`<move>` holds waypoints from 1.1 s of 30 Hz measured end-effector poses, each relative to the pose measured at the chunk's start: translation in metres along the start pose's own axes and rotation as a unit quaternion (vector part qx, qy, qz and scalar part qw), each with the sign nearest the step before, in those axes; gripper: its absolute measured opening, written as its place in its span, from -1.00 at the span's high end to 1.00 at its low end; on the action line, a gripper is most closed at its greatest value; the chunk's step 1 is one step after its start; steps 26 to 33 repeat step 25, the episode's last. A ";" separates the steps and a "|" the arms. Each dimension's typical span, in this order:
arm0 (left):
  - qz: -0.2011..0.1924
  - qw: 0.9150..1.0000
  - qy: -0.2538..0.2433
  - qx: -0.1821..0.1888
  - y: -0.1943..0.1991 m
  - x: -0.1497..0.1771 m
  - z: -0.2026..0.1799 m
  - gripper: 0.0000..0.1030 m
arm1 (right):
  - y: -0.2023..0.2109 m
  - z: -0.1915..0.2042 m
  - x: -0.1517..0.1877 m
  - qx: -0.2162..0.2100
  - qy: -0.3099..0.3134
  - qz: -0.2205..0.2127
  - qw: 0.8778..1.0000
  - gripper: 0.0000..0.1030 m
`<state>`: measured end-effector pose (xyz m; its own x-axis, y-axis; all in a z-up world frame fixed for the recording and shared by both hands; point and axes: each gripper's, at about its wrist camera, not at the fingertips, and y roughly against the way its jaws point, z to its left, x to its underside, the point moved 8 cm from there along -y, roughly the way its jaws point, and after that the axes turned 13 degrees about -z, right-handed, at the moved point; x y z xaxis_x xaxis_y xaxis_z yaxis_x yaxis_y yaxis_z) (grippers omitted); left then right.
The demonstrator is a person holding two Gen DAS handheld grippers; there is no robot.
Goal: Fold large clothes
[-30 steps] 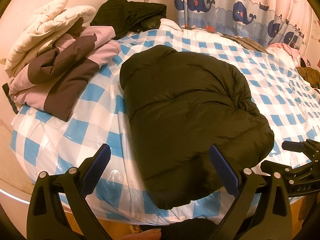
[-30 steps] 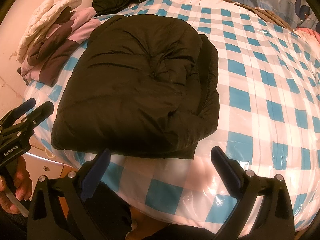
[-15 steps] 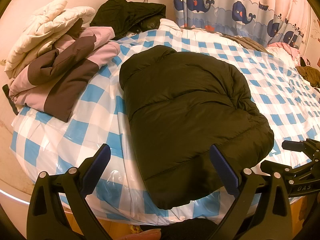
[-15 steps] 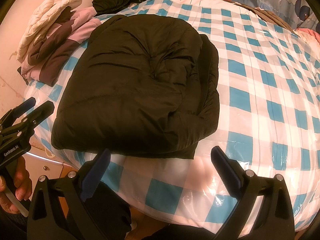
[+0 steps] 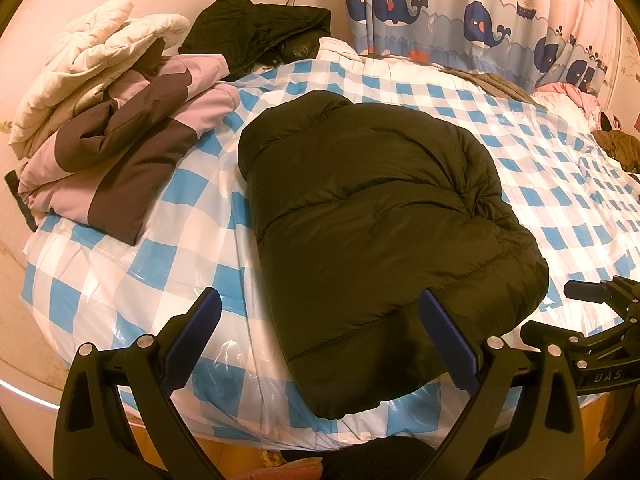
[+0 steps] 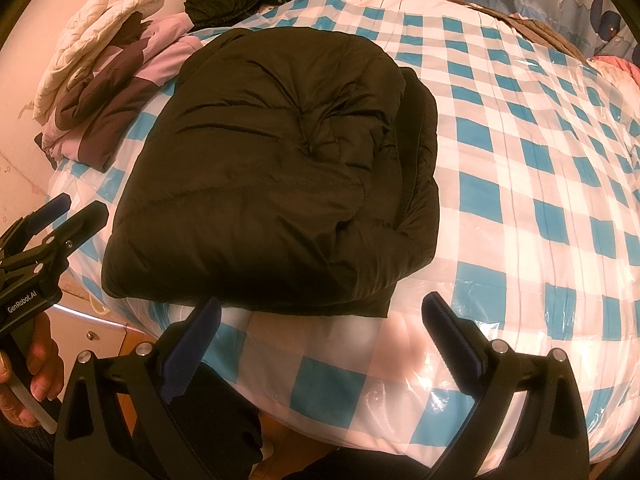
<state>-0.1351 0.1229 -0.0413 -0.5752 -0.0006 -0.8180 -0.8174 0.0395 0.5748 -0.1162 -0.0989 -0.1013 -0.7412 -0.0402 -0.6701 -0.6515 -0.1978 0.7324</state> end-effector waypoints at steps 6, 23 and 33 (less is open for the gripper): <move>-0.005 1.000 -0.003 -0.004 0.001 -0.001 -0.001 -0.85 | -0.001 0.000 0.002 0.000 0.000 0.001 1.000 -0.87; -0.020 0.999 -0.014 -0.021 0.003 -0.007 0.003 -0.84 | -0.002 -0.006 0.003 -0.002 -0.002 0.003 1.000 -0.87; -0.020 0.999 -0.019 -0.020 0.003 -0.006 0.001 -0.85 | -0.002 -0.006 0.003 -0.001 -0.003 0.003 1.000 -0.87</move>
